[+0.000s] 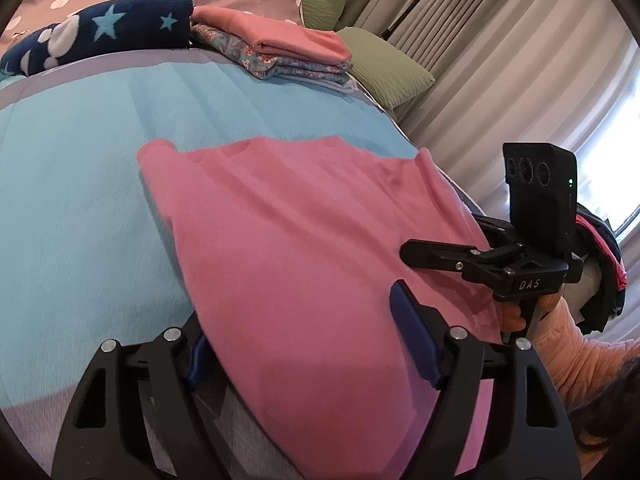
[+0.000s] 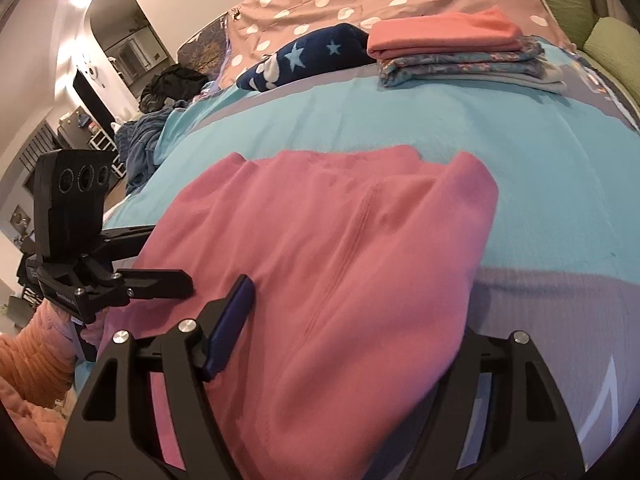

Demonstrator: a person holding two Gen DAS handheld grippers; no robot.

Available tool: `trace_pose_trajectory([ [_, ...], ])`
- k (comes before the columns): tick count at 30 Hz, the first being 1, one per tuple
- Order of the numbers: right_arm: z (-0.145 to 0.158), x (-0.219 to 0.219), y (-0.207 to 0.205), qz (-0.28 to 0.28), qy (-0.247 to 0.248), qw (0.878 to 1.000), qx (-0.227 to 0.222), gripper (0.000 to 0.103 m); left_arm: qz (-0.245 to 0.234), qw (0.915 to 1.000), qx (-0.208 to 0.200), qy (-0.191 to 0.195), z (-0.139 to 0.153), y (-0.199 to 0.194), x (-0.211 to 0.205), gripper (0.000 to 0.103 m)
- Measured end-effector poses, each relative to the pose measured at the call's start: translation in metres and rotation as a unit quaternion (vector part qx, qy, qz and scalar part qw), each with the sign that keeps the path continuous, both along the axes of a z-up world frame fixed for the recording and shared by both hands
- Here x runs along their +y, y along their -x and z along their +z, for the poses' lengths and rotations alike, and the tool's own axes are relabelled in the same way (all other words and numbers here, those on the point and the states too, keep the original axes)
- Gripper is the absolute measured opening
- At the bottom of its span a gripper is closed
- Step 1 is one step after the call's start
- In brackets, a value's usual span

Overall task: Fold small clothes
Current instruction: 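Lift the folded pink shirt with both grippers and carry it onto the clothes stack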

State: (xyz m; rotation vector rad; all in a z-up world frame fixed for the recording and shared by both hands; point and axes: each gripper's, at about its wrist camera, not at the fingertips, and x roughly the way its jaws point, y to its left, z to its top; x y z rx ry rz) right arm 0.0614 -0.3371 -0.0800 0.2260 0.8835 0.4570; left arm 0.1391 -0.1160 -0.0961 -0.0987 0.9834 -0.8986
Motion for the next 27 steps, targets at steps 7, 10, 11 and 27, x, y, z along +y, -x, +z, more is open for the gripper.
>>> trace_pose_trajectory([
  [7, 0.001, -0.006, -0.001, -0.031, -0.012, 0.999, -0.006, 0.027, 0.019, 0.9998, 0.000, -0.005, 0.000, -0.014, -0.005, 0.039],
  [10, 0.018, 0.010, 0.016, -0.036, 0.045, 0.997, -0.053, 0.020, 0.029, 0.9995, -0.011, -0.007, 0.008, -0.008, -0.002, 0.029],
  [11, 0.024, 0.015, 0.022, -0.038, 0.058, 0.995, -0.069, 0.019, 0.032, 0.9992, -0.023, -0.011, 0.013, -0.004, -0.002, 0.027],
  [27, 0.133, 0.018, 0.130, -0.099, 0.113, 0.953, -0.265, 0.018, 0.027, 0.9760, -0.216, 0.000, 0.129, 0.089, -0.016, 0.023],
])
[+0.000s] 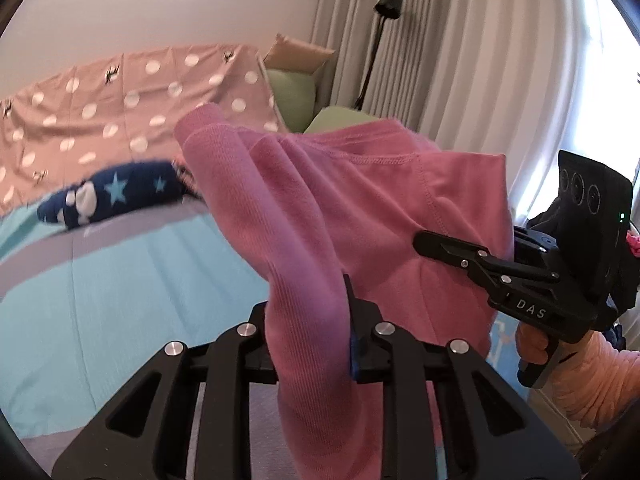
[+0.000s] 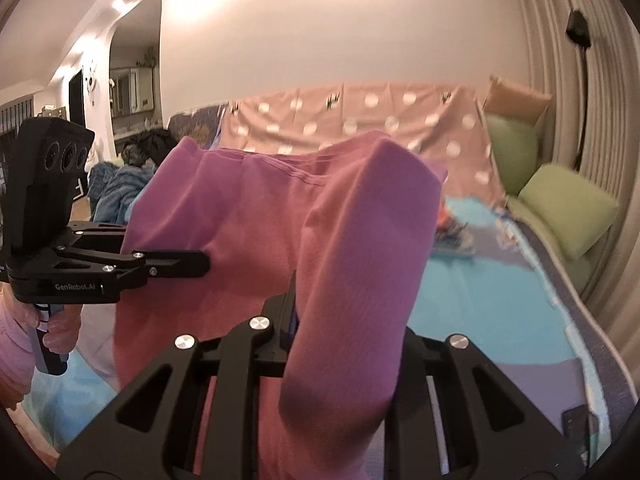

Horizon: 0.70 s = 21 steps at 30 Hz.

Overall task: Fold small clothes
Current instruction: 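Lift the folded pink shirt with both grippers and carry it onto the clothes stack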

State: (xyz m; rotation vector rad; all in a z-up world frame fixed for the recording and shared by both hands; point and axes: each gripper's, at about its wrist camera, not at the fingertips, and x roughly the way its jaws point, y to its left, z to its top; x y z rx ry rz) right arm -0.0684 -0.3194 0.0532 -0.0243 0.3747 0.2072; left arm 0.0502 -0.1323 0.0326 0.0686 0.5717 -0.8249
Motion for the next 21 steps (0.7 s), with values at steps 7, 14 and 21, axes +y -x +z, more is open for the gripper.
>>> trace_pose_trajectory([
  [7, 0.031, -0.021, 0.001, -0.017, 0.011, 0.999, -0.044, 0.018, 0.000, 0.9991, -0.043, 0.006, 0.032, 0.005, -0.022, 0.023],
  [14, 0.062, -0.057, -0.031, -0.037, 0.001, 0.997, -0.065, 0.018, -0.008, 0.9975, -0.069, 0.009, 0.063, -0.020, -0.057, 0.023],
  [21, 0.080, -0.079, -0.083, -0.056, 0.009, 0.996, -0.072, 0.018, -0.010, 0.9972, -0.073, 0.003, 0.082, -0.069, -0.091, 0.022],
])
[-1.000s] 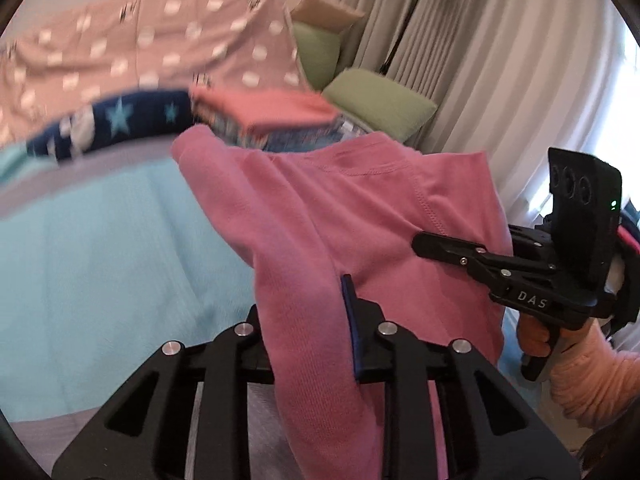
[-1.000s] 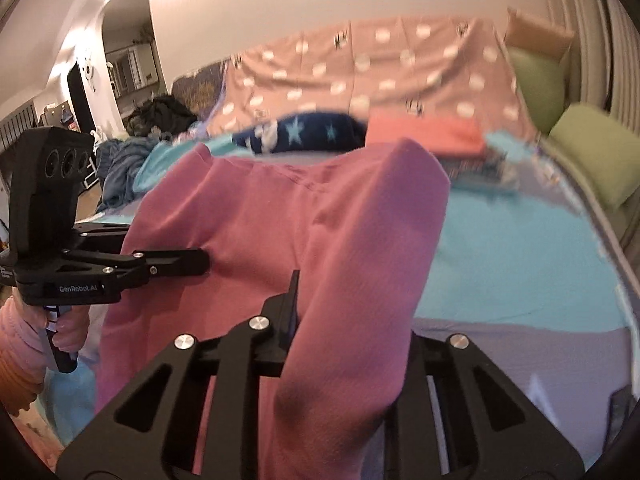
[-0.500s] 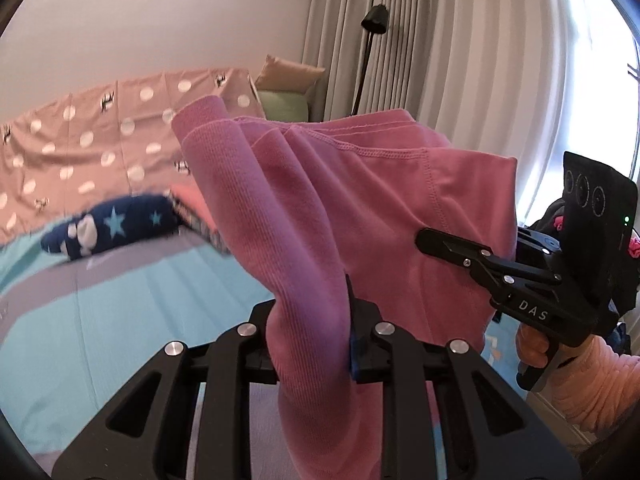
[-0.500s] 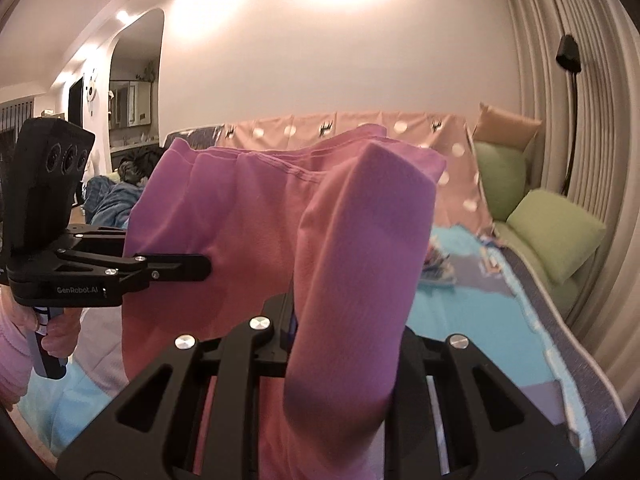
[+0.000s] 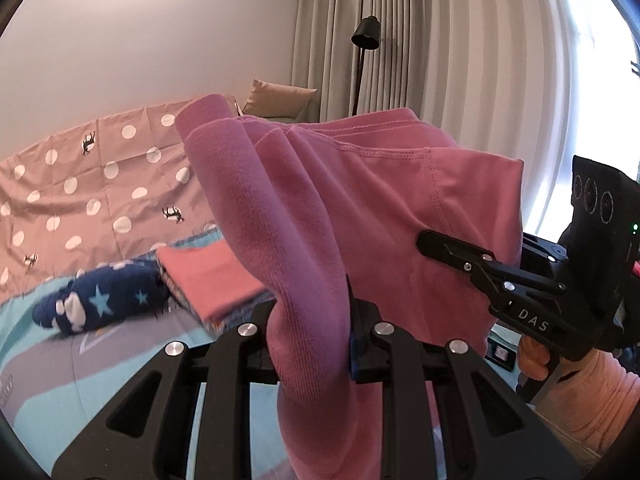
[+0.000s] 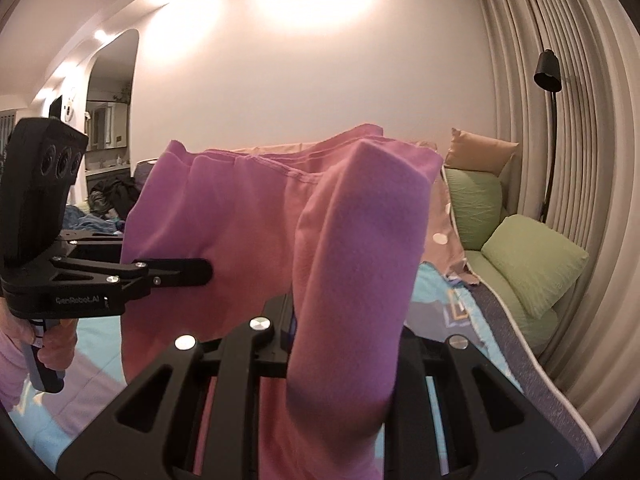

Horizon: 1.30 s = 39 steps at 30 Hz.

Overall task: Fold small clothes
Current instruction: 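Lift the folded pink shirt with both grippers and carry it onto the clothes stack, then lower the shirt onto the stack and open both grippers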

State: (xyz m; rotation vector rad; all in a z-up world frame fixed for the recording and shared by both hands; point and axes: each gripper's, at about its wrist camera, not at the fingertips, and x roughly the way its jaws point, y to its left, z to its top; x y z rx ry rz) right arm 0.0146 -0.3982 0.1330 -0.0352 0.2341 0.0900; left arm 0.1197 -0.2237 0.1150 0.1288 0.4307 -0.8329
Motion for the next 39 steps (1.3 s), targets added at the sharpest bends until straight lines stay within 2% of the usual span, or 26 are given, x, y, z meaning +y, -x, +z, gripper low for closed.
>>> trace_pose_trajectory([
  [5, 0.010, -0.023, -0.055, -0.004, -0.020, 1.000, -0.001, 0.018, 0.007, 0.9999, -0.011, -0.003, 0.014, -0.039, -0.024, 0.022],
  [10, 0.022, -0.049, -0.126, -0.015, -0.051, 0.999, 0.009, 0.018, 0.017, 0.9995, -0.027, -0.005, 0.025, -0.086, -0.048, 0.023],
  [13, 0.023, -0.059, -0.170, -0.029, -0.050, 0.998, 0.014, 0.018, 0.025, 0.9991, -0.033, -0.013, 0.029, -0.113, -0.062, 0.023],
  [18, 0.016, -0.071, -0.244, -0.044, -0.049, 0.997, 0.031, 0.018, 0.047, 0.9972, -0.049, -0.029, 0.019, -0.166, -0.080, 0.023],
  [23, -0.007, -0.064, -0.333, -0.049, -0.043, 0.995, 0.071, 0.019, 0.082, 0.9957, -0.025, -0.035, 0.000, -0.233, -0.086, 0.023],
  [24, -0.014, -0.061, -0.346, -0.052, -0.037, 0.995, 0.080, 0.021, 0.093, 0.9946, -0.021, -0.041, -0.006, -0.249, -0.087, 0.023],
  [25, -0.025, -0.057, -0.365, -0.071, -0.025, 0.992, 0.097, 0.042, 0.106, 0.9929, -0.011, -0.051, -0.014, -0.270, -0.088, 0.031],
  [26, -0.036, -0.054, -0.381, -0.106, -0.011, 0.988, 0.112, 0.071, 0.125, 0.9899, 0.004, -0.066, -0.025, -0.290, -0.088, 0.039],
  [27, -0.051, -0.055, -0.392, -0.144, 0.000, 0.982, 0.119, 0.075, 0.172, 0.9805, 0.019, -0.092, -0.043, -0.313, -0.085, 0.061],
  [29, -0.080, -0.057, -0.398, -0.155, -0.014, 0.979, 0.132, 0.073, 0.242, 0.9621, 0.031, -0.122, -0.076, -0.340, -0.074, 0.065],
  [30, -0.089, -0.058, -0.395, -0.148, -0.025, 0.979, 0.136, 0.073, 0.244, 0.9608, 0.042, -0.124, -0.090, -0.344, -0.067, 0.065],
  [33, -0.118, -0.050, -0.374, -0.143, -0.011, 0.980, 0.135, 0.073, 0.230, 0.9642, 0.063, -0.116, -0.120, -0.338, -0.051, 0.065],
  [35, -0.131, -0.038, -0.355, -0.137, 0.004, 0.981, 0.139, 0.073, 0.222, 0.9669, 0.058, -0.111, -0.134, -0.325, -0.044, 0.069],
  [39, -0.141, -0.022, -0.326, -0.124, 0.013, 0.981, 0.149, 0.073, 0.229, 0.9669, 0.045, -0.104, -0.140, -0.306, -0.032, 0.077],
])
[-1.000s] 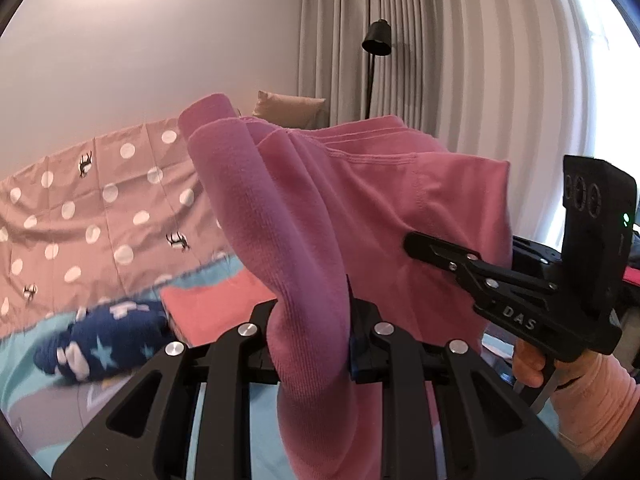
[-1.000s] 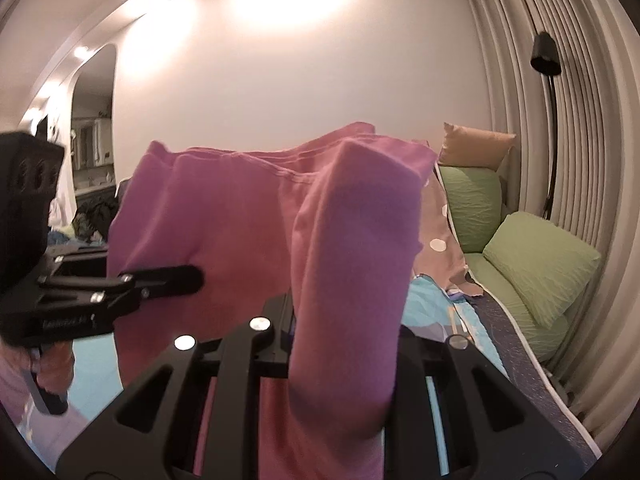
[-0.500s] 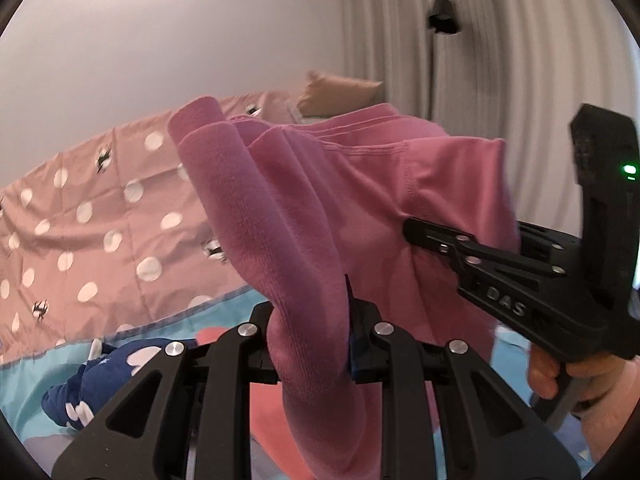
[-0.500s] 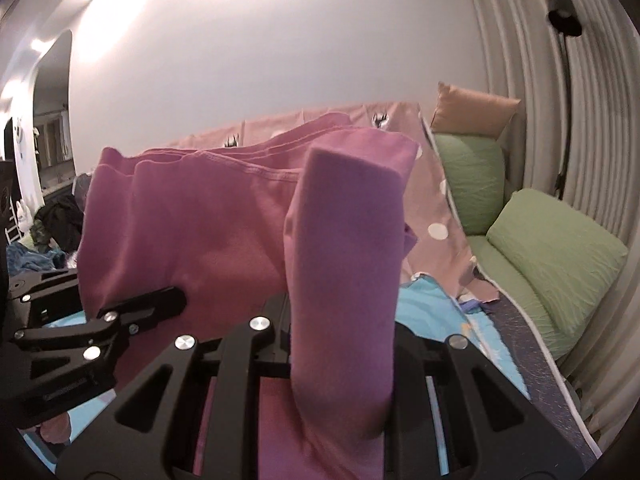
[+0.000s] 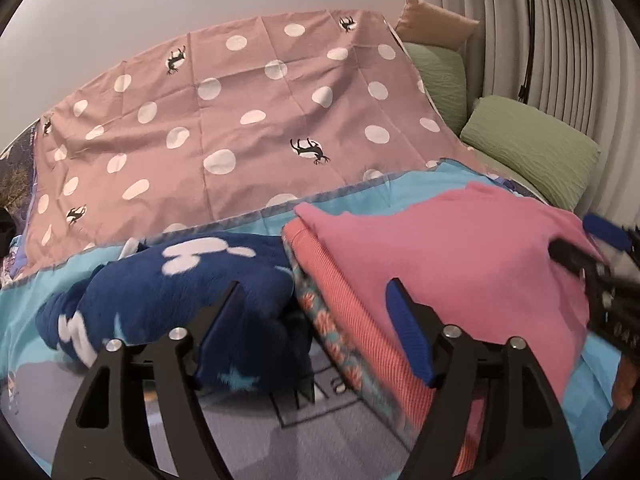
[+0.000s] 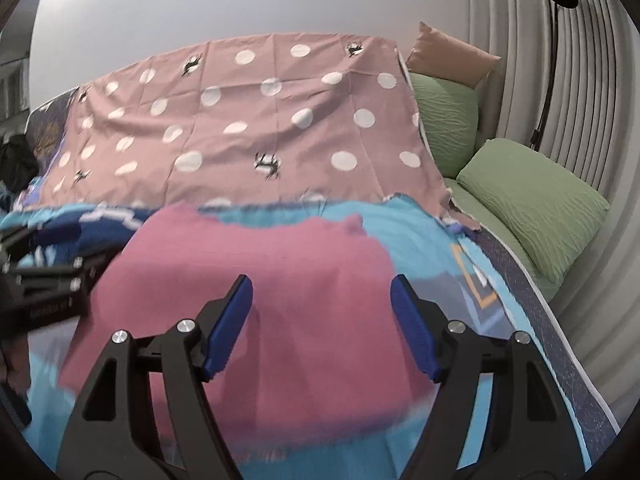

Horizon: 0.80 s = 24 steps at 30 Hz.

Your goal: Fold small clothes

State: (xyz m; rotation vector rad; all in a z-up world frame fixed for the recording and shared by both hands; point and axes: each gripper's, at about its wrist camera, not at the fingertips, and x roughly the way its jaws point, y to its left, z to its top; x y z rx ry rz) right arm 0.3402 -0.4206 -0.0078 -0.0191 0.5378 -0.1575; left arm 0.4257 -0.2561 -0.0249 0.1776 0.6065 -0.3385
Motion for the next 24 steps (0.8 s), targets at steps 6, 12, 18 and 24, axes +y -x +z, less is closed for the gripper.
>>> trace_pose_trajectory([
  [6, 0.013, 0.023, 0.069, 0.029, 0.013, 0.999, -0.007, 0.073, -0.030, 0.9992, 0.016, 0.022, 0.005, 0.037, 0.014, 0.087],
  [12, 0.045, 0.038, 0.147, 0.033, -0.013, 0.999, -0.039, 0.081, -0.048, 0.9982, -0.002, 0.037, 0.026, 0.112, 0.028, 0.096],
  [18, 0.068, 0.051, 0.232, 0.027, -0.028, 0.998, -0.048, 0.093, -0.051, 0.9951, -0.020, 0.082, 0.049, 0.192, 0.053, 0.102],
  [24, 0.076, 0.060, 0.308, 0.022, -0.056, 0.997, -0.037, 0.100, -0.036, 0.9950, -0.043, 0.082, 0.064, 0.267, 0.071, 0.102],
])
